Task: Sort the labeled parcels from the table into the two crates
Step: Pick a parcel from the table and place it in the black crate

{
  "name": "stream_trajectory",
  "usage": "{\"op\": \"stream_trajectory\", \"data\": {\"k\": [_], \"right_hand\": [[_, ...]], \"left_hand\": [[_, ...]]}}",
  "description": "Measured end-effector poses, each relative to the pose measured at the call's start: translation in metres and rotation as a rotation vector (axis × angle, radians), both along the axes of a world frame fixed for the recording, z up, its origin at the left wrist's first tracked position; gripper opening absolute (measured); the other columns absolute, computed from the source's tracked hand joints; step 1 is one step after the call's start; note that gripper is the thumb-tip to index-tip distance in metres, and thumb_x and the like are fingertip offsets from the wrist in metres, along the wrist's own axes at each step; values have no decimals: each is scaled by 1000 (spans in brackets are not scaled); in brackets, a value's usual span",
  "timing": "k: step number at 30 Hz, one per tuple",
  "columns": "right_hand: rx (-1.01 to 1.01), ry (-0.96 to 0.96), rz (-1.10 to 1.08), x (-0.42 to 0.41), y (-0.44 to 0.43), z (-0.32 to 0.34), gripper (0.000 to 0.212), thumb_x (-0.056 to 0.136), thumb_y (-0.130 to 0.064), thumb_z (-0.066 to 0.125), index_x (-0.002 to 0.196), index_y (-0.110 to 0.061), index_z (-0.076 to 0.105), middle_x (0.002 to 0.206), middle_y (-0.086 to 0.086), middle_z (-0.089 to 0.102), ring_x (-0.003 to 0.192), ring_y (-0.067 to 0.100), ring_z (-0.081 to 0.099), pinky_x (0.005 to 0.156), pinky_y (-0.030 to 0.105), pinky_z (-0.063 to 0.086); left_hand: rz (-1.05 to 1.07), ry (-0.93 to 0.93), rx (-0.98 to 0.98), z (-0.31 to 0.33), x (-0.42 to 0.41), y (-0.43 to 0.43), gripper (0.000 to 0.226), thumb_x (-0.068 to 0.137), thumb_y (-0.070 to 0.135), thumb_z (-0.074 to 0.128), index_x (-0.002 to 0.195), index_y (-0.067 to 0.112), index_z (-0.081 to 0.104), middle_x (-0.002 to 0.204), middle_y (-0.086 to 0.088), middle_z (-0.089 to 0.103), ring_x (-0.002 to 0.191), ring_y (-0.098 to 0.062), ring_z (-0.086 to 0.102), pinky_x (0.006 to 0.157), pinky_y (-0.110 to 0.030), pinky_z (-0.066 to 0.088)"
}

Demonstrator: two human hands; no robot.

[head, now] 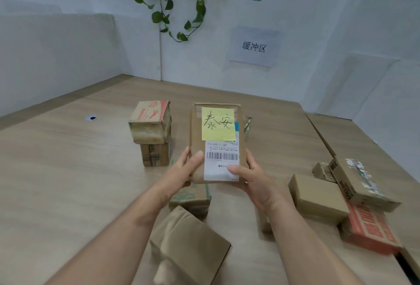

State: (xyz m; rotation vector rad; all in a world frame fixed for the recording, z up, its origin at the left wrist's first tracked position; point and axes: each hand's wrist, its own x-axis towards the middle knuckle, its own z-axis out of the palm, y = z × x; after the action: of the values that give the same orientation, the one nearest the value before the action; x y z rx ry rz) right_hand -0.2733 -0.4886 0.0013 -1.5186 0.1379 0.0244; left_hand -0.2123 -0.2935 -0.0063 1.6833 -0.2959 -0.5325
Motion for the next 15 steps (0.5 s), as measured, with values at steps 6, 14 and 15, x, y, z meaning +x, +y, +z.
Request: {"op": "stream_trajectory", "data": {"k": [6, 14, 15], "right_hand": [[-73, -7, 190, -5, 1, 9, 94, 57, -38, 78, 141, -50, 37, 128, -3, 64, 121, 10, 55, 106, 39, 42], [-41, -59, 296, -27, 11, -3, 80, 52, -36, 82, 118, -63, 45, 123, 5, 66, 125, 23, 55, 108, 47, 42], [-29, -71, 300, -30, 14, -3, 76, 54, -34, 78, 117, -62, 46, 120, 5, 68, 122, 22, 57, 106, 45, 45]], "left_hand": [[128, -22, -125, 10, -27, 34, 73, 64, 55, 71, 131, 38, 49, 115, 9, 69, 101, -8, 67, 88, -34, 54], [270, -42, -87, 10, -92, 43, 63, 62, 61, 60, 122, 42, 52, 113, 20, 68, 102, -2, 65, 86, -30, 53], [293, -46, -63, 11, -99, 45, 64, 62, 62, 59, 123, 43, 52, 112, 21, 67, 102, -2, 65, 89, -32, 52]]}}
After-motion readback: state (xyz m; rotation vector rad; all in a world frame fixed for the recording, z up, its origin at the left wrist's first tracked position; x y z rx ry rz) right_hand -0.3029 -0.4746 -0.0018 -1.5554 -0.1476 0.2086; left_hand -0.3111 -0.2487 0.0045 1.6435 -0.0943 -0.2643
